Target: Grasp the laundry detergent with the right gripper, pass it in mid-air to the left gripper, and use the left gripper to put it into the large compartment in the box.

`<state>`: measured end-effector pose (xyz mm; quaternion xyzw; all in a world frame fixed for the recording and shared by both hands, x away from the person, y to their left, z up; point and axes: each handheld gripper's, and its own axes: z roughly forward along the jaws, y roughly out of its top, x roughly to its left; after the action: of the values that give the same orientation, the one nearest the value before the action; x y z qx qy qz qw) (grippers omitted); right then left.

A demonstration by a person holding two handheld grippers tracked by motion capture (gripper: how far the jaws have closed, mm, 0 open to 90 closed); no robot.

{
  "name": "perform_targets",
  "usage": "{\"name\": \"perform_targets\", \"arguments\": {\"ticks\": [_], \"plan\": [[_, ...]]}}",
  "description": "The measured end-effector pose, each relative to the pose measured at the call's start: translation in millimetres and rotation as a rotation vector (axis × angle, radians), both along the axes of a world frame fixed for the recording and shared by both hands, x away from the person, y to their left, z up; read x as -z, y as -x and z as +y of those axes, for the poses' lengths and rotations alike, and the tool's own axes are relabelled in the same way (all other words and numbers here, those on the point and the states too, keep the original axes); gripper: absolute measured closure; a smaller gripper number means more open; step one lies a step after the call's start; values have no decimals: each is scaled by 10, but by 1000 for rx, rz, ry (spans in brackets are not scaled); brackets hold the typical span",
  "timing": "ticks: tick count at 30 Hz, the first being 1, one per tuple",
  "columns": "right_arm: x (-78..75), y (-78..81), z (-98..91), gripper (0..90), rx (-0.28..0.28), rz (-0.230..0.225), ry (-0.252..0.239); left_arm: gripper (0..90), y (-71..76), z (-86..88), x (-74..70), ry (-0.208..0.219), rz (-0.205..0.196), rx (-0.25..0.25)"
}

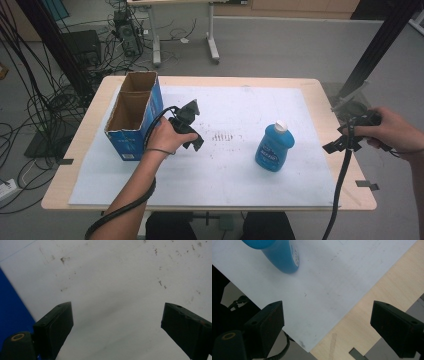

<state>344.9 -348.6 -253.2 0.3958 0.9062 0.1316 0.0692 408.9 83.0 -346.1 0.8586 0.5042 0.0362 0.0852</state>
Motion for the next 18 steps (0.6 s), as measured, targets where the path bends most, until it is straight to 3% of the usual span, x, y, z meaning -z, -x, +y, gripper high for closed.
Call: {"name": "perform_targets", "arguments": {"ticks": [18], "plan": [[138, 123, -19, 119, -1, -13, -39, 109, 159, 70, 41, 11, 15, 3]]}}
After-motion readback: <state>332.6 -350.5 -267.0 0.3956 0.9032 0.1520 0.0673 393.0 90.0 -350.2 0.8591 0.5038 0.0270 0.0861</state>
